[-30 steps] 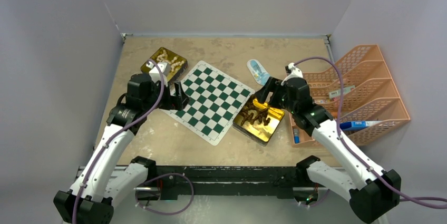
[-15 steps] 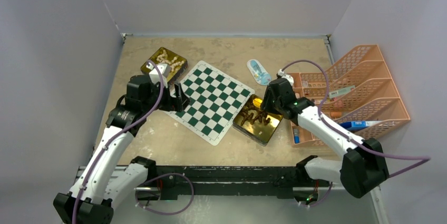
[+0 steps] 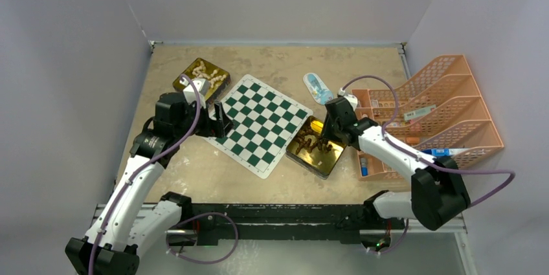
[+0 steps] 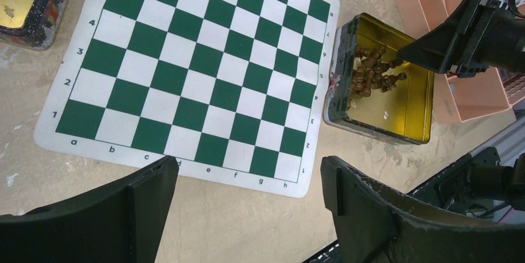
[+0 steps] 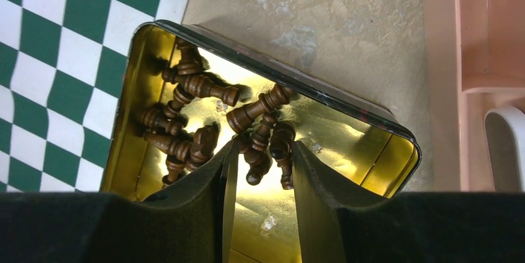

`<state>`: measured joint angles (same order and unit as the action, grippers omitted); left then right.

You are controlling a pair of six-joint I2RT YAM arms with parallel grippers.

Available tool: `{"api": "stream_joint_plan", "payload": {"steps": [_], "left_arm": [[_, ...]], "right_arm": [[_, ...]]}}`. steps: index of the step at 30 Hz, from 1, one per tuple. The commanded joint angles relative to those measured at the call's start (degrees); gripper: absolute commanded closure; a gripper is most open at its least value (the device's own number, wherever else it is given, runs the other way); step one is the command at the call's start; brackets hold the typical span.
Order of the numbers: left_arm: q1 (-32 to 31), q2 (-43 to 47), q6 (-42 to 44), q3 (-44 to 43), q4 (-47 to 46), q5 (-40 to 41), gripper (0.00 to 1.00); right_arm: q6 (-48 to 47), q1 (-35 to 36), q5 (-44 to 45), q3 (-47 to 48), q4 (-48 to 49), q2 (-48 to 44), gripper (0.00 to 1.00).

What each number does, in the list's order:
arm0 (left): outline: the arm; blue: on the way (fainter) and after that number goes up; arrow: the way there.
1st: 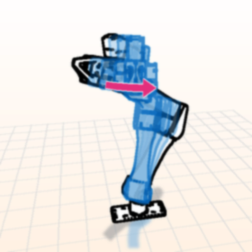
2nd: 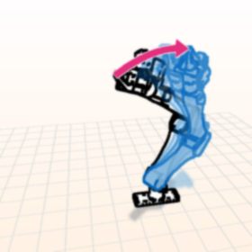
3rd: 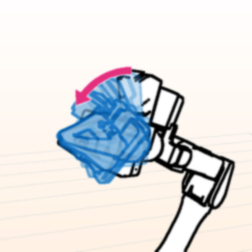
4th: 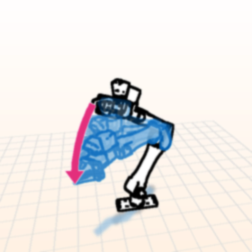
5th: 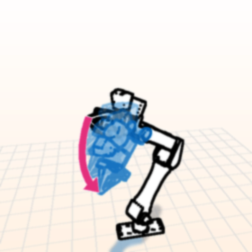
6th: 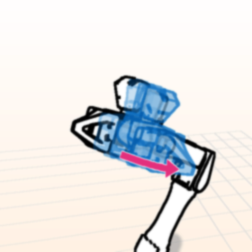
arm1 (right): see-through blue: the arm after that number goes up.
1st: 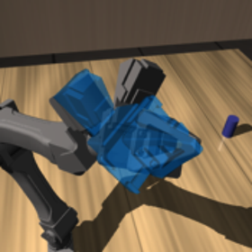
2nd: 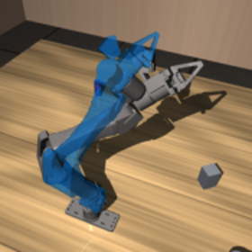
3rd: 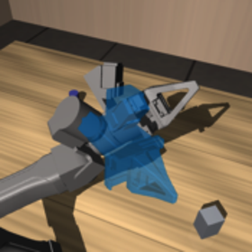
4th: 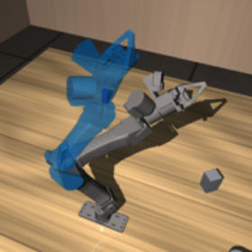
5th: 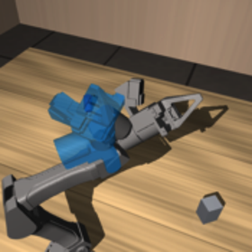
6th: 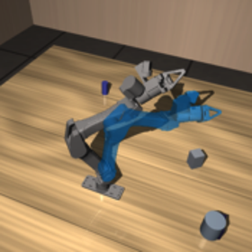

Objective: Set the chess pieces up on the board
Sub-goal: Pick up the chess piece from the storage box.

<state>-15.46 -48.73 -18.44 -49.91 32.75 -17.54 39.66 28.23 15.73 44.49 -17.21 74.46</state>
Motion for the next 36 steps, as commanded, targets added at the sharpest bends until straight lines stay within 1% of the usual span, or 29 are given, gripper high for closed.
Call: {"api": "stream_joint_plan", "payload": {"steps": [1,5,14,20,27,36], "left_arm": [[-0.3,0.9,-0.5,0.0,-1.1,1.1,0.15],[-0.3,0.9,-0.5,0.1,-1.1,1.0,0.15],[-0.3,0.9,-0.4,0.0,-1.2,0.6,0.15],[-0.3,1.0,-0.4,0.0,-1.2,0.7,0.15],[-0.3,1.2,-0.4,0.1,-1.2,0.6,0.15],[-0.3,0.4,0.0,0.1,-1.4,-0.4,0.15]], "right_arm": [[0.2,0.2,2.9,-0.6,1.4,1.0,0.62],[0.1,0.5,3.6,-0.5,1.3,2.0,0.66],[0.9,2.4,4.1,-0.1,-0.4,4.0,0.68],[1.5,3.6,5.4,0.4,-1.3,5.3,0.77],[3.2,5.8,8.1,2.1,-4.5,4.3,0.84],[3.5,7.3,9.2,6.4,-9.5,-0.1,0.88]]}}
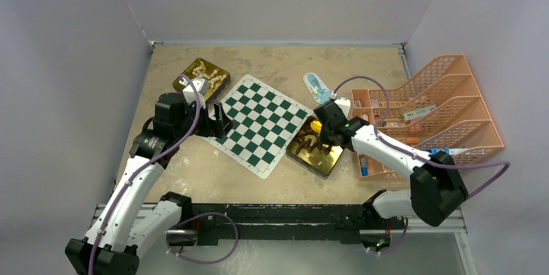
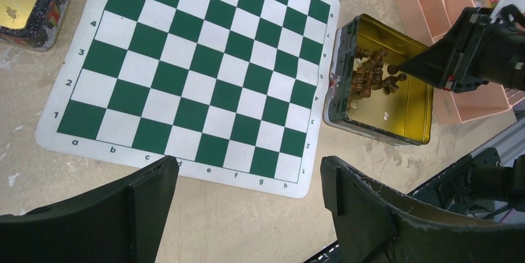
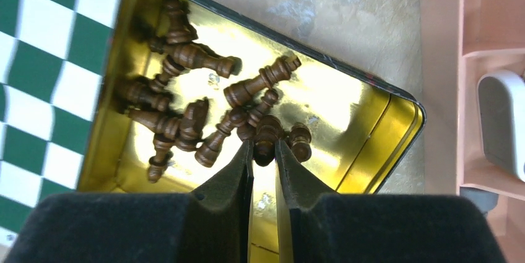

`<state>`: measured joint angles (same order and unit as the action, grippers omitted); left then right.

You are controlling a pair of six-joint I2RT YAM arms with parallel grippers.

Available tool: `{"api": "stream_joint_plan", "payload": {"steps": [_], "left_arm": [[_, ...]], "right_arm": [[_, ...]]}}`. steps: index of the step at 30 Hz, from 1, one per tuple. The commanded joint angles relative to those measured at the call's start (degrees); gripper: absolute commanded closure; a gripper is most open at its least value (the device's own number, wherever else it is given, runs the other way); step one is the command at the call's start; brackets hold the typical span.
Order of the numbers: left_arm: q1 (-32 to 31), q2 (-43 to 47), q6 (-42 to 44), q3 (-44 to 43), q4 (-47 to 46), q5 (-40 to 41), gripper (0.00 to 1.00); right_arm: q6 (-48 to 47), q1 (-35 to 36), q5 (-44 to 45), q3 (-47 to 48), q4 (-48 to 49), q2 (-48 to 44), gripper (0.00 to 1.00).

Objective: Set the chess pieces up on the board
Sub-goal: Pick up the chess piece from the storage box, then place the chess piece on the chessboard.

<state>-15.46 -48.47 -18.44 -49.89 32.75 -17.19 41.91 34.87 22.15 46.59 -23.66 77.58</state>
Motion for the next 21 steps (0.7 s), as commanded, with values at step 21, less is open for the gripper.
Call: {"api": "stream_joint_plan", "payload": {"steps": [21], "left_arm": [[-0.3,0.8,0.7,-0.6,-2.0,-3.4,0.10]], "right_arm": [[-11.3,0.9,-9.2,18.6,4.9,2.8,0.87]]}}
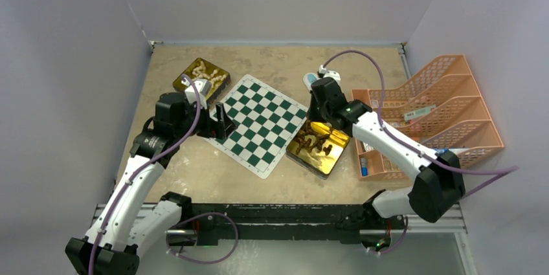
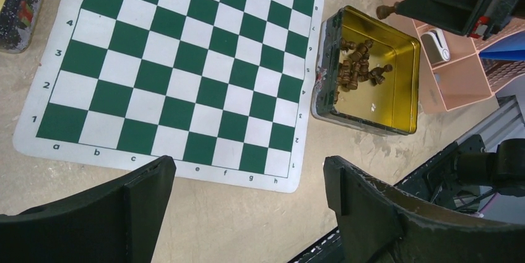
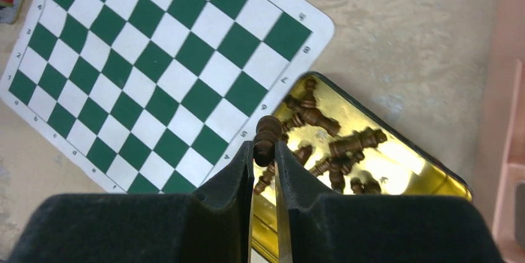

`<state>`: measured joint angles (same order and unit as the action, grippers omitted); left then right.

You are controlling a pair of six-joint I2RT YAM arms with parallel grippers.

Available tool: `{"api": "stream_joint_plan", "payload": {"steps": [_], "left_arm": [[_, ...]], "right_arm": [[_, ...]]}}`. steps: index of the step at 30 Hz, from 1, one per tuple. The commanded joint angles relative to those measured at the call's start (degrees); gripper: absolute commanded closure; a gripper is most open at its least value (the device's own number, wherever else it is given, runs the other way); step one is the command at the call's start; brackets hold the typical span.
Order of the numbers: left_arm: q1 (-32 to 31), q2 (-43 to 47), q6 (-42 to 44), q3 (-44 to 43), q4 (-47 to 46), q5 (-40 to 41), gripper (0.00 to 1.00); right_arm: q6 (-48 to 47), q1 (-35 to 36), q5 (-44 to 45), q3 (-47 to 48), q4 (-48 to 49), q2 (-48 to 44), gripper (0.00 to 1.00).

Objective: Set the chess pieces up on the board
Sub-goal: Place the chess piece on the chessboard.

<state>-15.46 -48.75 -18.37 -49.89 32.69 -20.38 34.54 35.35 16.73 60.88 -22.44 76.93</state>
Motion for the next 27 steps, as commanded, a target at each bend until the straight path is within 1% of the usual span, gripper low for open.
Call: {"api": "stream_joint_plan", "payload": {"steps": [1,4,10,17,27], "left_arm": [[-0.3,1.4,0.6,-0.6,-1.8,0.3,0.09],[-0.3,2.3,0.4,-0.6,-1.8,1.1,0.08],[-0.3,3.8,0.4,-0.7,-1.7,3.0,0.07],[-0.3,4.2,0.3,-0.7,-1.4,4.0,0.07],[-0.3,5.5,0.2,-0.6,-1.2,5.1,0.07]], "right_arm": [[-4.5,0.6,-4.5,4.8,4.3,4.4,0.87],[-6.4,0.8,-4.8,6.7,5.9,8.1,0.87],[-9.1,0.9,-0.8,14.6,4.0,19.4,0.86],[-12.9,0.8,-2.6,24.0,1.8,30.4,0.86],[-14.5,0.8,-3.1,33.5,0.3,39.7,0.85]]}}
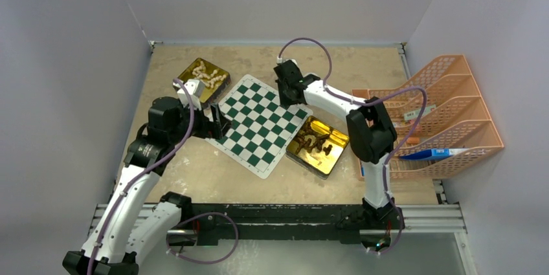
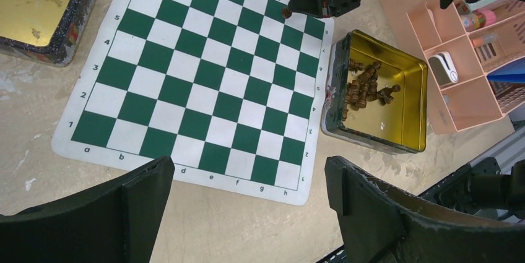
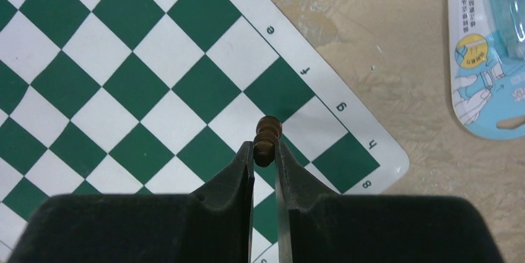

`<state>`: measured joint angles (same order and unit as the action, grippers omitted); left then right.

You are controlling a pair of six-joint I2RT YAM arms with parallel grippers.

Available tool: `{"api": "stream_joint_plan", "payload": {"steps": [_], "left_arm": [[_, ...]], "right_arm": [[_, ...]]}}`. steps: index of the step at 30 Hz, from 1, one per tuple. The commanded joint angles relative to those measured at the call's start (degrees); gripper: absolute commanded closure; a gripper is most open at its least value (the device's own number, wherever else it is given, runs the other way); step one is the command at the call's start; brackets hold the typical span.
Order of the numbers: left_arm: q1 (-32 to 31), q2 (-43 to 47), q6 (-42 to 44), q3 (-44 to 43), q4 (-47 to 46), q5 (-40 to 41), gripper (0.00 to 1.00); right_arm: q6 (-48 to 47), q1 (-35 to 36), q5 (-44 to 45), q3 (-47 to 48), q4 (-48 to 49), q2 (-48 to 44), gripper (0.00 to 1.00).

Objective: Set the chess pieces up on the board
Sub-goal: Place the chess piece on the chessboard.

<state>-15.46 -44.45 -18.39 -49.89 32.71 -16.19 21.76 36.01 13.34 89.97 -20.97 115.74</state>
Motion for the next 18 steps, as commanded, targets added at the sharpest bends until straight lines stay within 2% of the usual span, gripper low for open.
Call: {"api": "stream_joint_plan", "payload": {"steps": [1,9,18], "left_arm": [[-0.3,1.3,0.2,-0.6,-1.2,1.0,0.07],[-0.3,1.5,0.2,-0.6,-1.2,0.8,0.07],[-0.3,1.8,0.2,-0.5,-1.3,0.2,0.07]], "right_arm": [[-1.8,0.1,0.4,5.3,-1.5,1.6,0.85],[-1.2,-0.4,2.5,10.1,-4.5,5.9,0.85],[-0.7,-2.3,1.8,9.4,-3.8,6.5,0.83]]}}
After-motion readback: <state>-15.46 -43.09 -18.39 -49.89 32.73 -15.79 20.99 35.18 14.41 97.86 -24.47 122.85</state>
